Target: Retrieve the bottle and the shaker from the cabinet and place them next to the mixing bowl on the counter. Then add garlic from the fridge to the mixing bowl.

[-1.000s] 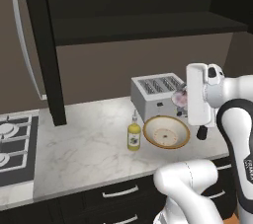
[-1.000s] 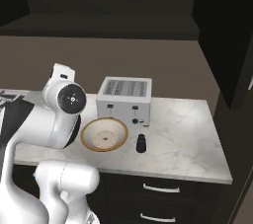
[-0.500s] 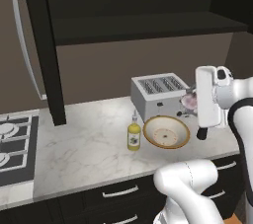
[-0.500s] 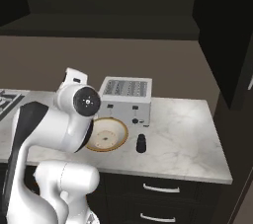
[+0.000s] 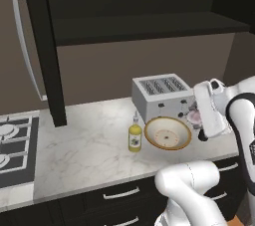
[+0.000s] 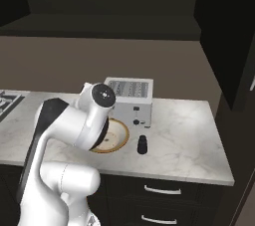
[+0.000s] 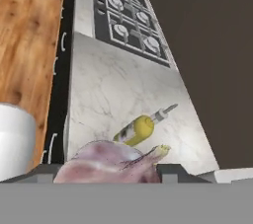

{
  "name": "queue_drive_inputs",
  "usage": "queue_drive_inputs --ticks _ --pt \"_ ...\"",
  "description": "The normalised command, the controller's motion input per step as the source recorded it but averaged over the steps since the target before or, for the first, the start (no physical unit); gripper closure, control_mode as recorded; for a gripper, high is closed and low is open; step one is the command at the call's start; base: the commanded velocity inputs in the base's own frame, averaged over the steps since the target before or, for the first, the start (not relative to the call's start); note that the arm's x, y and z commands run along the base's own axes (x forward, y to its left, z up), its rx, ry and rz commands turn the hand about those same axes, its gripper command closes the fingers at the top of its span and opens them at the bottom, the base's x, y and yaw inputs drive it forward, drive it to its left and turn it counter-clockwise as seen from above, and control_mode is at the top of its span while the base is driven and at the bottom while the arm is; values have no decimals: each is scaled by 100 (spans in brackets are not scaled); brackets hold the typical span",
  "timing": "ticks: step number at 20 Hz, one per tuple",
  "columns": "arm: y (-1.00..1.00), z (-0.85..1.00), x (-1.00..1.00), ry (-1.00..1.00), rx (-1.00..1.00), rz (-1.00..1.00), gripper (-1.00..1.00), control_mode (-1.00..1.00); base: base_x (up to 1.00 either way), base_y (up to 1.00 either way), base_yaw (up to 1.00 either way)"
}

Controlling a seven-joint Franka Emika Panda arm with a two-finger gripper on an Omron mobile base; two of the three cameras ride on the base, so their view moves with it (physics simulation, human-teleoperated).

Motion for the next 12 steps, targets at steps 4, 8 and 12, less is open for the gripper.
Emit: queue_drive_inputs --ticks 4,8,12 --pt "0 -51 17 7 -11 0 100 -100 0 0 0" --pt "-1 -30 29 2 -7 0 100 -100 0 0 0" --pt "-13 -31 36 7 -3 0 100 -100 0 0 0"
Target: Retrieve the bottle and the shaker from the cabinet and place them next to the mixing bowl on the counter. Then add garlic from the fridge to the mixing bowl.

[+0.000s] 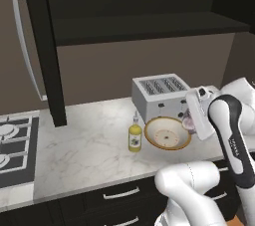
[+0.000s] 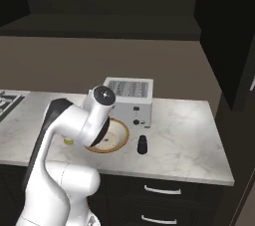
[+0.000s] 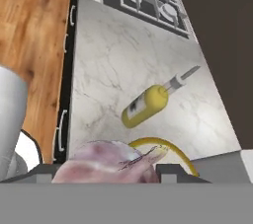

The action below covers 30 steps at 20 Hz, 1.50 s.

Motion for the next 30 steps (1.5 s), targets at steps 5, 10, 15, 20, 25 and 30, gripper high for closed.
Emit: queue_drive_inputs --ticks 5,10,15,20,25,30 --pt "-21 -41 39 11 -2 1 100 -100 0 0 0" --pt "-9 -49 45 6 -5 2 100 -100 0 0 0" --pt "-2 -34 52 5 -7 0 100 -100 0 0 0" --pt "0 -33 50 8 -9 0 100 -100 0 0 0" --pt "0 -37 46 11 -7 0 100 -100 0 0 0" --pt "0 -43 41 10 -6 0 100 -100 0 0 0"
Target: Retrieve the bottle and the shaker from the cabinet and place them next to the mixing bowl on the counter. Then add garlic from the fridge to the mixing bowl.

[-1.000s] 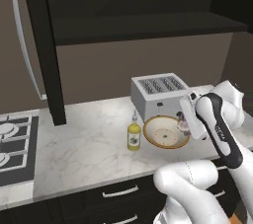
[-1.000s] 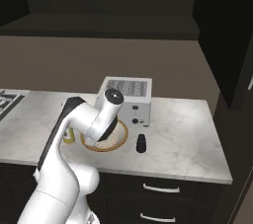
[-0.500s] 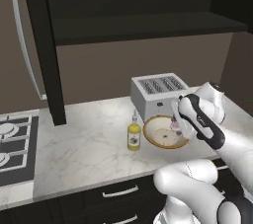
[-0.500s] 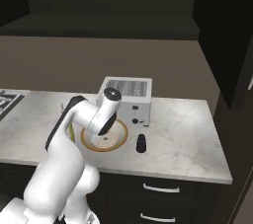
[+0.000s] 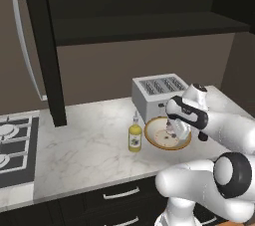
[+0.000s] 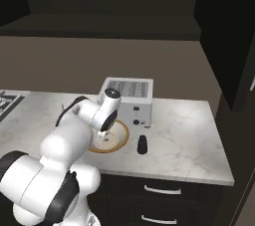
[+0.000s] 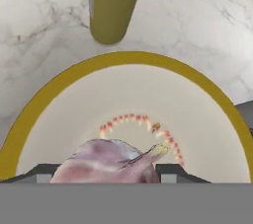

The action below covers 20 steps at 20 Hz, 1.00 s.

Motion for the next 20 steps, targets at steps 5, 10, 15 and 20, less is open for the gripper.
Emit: queue_drive_inputs --ticks 5,10,15,20 --pt "0 -33 25 9 -1 1 100 -100 0 0 0" --pt "0 -32 17 7 0 1 100 -100 0 0 0" --pt "2 -28 0 1 0 1 -100 -100 0 0 0" --pt "0 0 0 0 0 0 -100 -100 0 0 0"
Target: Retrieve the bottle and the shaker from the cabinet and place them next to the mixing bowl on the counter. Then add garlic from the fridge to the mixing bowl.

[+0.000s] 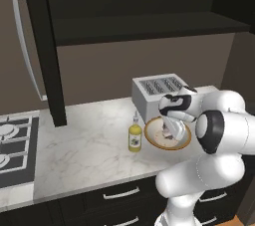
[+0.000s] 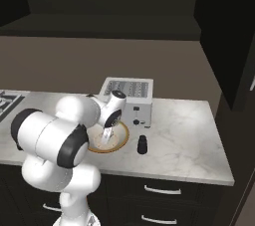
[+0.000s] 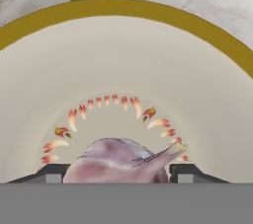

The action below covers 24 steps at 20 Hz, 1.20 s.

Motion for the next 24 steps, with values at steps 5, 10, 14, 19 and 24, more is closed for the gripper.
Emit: queue_drive_inputs --ticks 5,10,14,19,24 --pt "0 0 -1 0 0 0 -100 -100 0 0 0" --pt "0 12 -15 0 0 0 -100 -100 0 0 0" --pt "0 35 -50 0 0 0 -100 -100 0 0 0" --pt "0 45 -53 0 0 0 -100 -100 0 0 0" --pt "0 62 -63 0 0 0 -100 -100 0 0 0"
